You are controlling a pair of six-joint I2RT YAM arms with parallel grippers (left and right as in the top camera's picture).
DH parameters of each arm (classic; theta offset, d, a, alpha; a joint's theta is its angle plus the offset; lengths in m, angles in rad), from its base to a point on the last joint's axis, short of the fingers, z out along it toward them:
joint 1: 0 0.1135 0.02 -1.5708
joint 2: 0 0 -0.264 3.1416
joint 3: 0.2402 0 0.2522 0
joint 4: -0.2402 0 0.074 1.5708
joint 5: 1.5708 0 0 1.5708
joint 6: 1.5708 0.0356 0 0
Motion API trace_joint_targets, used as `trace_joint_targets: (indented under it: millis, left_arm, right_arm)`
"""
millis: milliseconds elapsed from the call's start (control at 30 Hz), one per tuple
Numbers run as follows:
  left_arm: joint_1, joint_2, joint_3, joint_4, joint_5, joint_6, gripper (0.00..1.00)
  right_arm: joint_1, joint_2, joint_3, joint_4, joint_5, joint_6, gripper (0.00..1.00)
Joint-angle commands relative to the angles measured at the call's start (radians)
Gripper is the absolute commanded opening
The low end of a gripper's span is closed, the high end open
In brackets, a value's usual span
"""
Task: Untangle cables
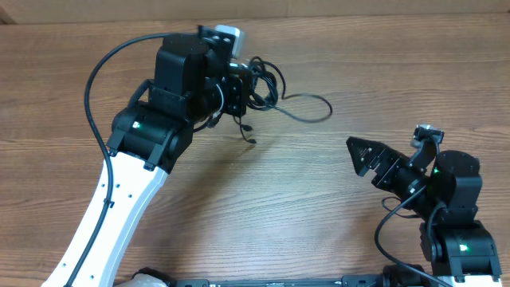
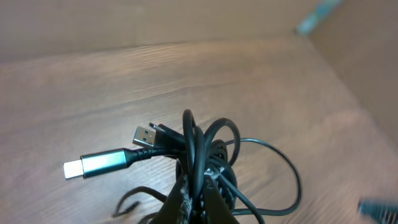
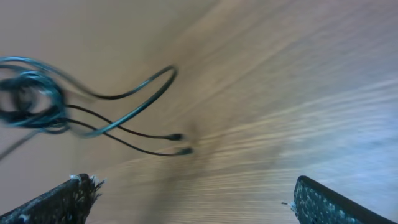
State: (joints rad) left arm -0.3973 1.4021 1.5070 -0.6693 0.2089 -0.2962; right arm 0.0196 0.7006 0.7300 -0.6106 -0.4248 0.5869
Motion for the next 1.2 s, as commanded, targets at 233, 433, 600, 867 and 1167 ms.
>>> trace_joint_targets:
  millis: [233, 433, 600, 867, 1167]
  left_arm:
    - [-0.041, -0.032, 0.021, 0.130, 0.005, -0.431, 0.04]
    - [-0.126, -0.030, 0.021, 0.211, 0.005, -0.488, 0.04]
    - [-0.211, -0.011, 0.021, 0.283, 0.005, -0.505, 0.04]
    - [-0.296, 0.036, 0.021, 0.338, 0.010, -0.505, 0.04]
    - [-0.379, 0.064, 0.021, 0.436, 0.072, -0.505, 0.04]
  right_arm:
    - [-0.003, -0.004, 0.025, 0.214, -0.391, 0.496, 1.00]
    - [-0.002, -0.004, 0.025, 0.215, -0.408, 0.654, 1.00]
    - [-0.001, -0.004, 0.025, 0.232, -0.409, 0.687, 1.00]
    - [0.000, -0.003, 0.024, 0.260, -0.419, 0.697, 0.99]
    - [0.000, 0.016, 0.024, 0.296, -0.388, 0.697, 0.99]
